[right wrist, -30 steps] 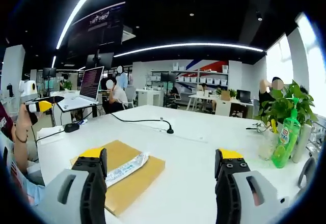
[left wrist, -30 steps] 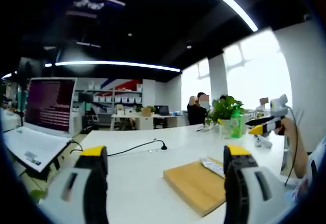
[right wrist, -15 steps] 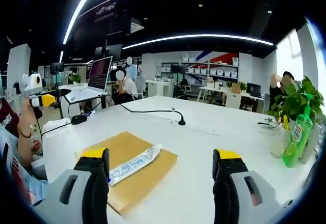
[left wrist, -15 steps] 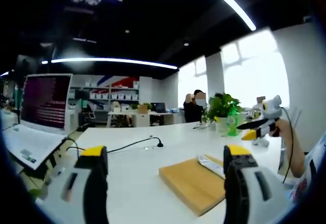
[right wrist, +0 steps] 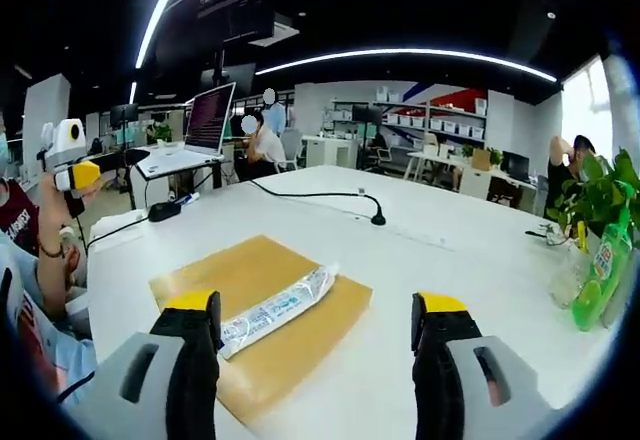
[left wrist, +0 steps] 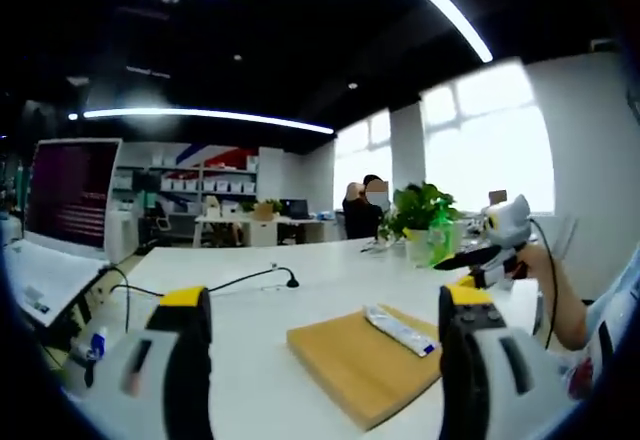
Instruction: Pick up the toothpaste unscrew the cap squeeze it onto the small board screw the cap back on and return it to the table
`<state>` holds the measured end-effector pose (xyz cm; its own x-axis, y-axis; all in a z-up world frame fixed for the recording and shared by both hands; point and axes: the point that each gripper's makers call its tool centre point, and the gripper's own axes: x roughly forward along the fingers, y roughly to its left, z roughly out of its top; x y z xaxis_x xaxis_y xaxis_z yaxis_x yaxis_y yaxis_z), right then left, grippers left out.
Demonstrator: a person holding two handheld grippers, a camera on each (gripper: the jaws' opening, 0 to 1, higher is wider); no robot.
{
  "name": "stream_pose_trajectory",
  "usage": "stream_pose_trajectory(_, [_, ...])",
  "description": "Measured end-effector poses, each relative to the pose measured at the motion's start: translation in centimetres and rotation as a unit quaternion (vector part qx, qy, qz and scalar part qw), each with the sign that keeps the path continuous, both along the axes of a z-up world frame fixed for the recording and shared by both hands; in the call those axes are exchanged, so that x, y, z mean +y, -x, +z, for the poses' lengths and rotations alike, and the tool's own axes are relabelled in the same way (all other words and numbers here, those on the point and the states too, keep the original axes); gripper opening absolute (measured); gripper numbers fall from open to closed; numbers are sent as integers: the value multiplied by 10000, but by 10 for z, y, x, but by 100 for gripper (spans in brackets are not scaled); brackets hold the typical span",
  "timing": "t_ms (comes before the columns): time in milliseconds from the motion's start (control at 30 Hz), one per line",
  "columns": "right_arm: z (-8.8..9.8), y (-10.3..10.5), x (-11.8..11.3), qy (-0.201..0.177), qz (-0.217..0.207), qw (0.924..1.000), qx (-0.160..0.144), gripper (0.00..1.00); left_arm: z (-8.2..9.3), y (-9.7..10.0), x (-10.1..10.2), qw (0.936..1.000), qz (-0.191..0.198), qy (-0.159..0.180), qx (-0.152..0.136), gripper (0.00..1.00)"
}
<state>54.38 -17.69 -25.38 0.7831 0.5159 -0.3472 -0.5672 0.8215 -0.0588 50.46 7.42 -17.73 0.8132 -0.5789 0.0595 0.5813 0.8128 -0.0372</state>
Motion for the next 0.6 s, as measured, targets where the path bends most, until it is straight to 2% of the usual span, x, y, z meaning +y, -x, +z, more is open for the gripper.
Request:
stream_pose_trajectory(167, [-11,-3,8,14,95,9999,135,79,-1,1,-5,10000,-55,43,49,99])
stream_pose_trajectory(300, [-21,-4,17,-24,155,9996,240,69,3,5,-9,9998,-128,124,15,98])
stream_pose_trajectory(600, [-45,-1,34,-20,253,9987,438,69,0,6,-18,9996,-261,54,69,95])
